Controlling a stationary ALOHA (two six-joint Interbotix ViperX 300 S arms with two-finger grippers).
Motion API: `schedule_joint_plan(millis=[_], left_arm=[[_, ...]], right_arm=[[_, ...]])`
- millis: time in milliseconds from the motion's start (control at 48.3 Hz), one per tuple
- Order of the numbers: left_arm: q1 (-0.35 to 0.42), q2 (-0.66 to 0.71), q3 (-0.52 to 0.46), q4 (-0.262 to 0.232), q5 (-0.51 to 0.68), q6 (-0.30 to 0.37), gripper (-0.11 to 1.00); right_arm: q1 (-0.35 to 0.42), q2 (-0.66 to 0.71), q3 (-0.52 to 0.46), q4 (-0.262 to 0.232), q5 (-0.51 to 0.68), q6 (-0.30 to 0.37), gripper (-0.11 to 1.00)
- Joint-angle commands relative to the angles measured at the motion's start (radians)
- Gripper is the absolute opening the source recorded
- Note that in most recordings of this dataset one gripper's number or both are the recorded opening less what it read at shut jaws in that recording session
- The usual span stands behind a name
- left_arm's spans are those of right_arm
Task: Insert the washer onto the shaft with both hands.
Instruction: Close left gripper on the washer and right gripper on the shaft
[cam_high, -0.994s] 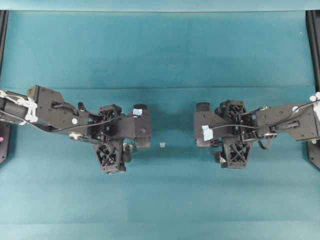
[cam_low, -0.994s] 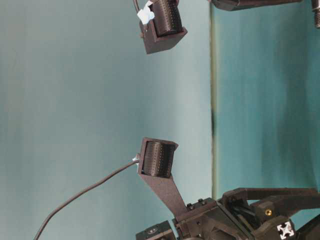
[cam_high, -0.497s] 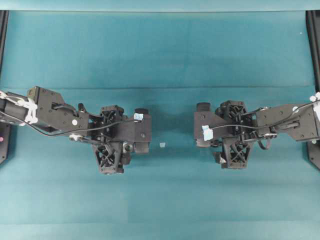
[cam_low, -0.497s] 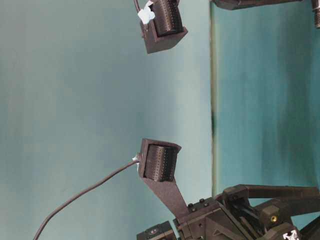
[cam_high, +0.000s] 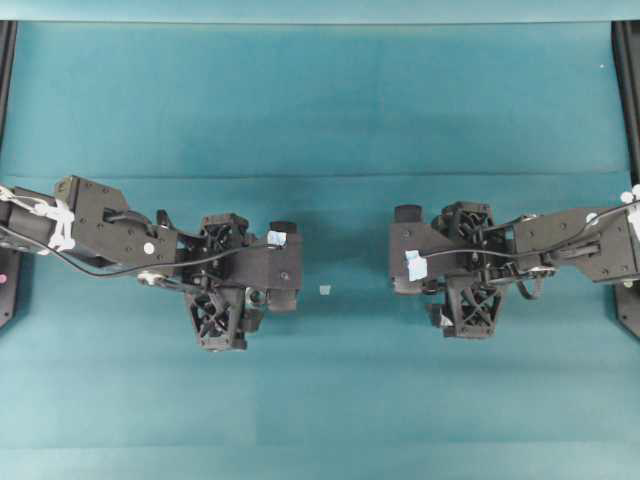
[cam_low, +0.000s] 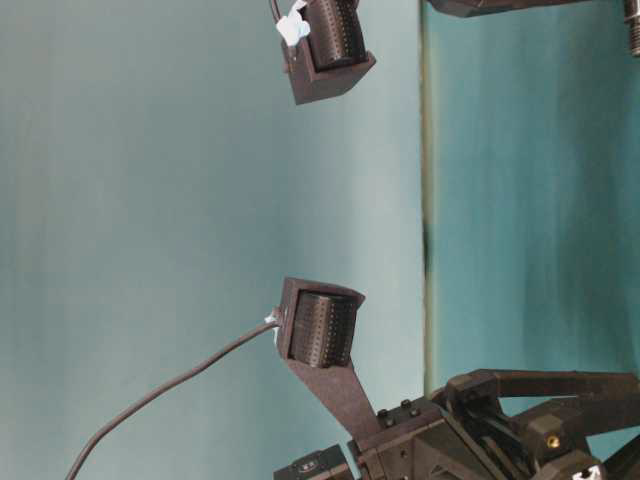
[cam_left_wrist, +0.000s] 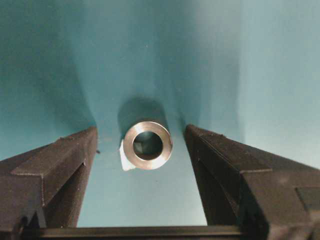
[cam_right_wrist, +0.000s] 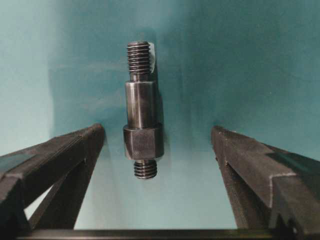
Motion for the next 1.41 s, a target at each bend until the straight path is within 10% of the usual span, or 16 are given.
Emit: schedule_joint_plan(millis=[0, 580, 1015, 1388], left_arm=[[-0.008, -0.002, -0.005, 0.0, -0.003, 0.0, 0.78], [-0.008, -0.005, -0.005, 0.002, -0.003, -0.003, 0.76], [-0.008, -0.009, -0.003, 0.002, -0.006, 0.006, 0.37], [-0.008, -0.009, 0.0, 0.002, -0.006, 0.008, 0.37]], right_arm=[[0.003, -0.009, -0.005, 0.002, -0.002, 0.0, 0.88], [0.003, -0.005, -0.008, 0.002, -0.002, -0.002, 0.81], [-0.005, 0.0, -0.012, 0.003, 0.006, -0.002, 0.23], [-0.018, 0.021, -0.02, 0.002, 0.008, -0.005, 0.0]])
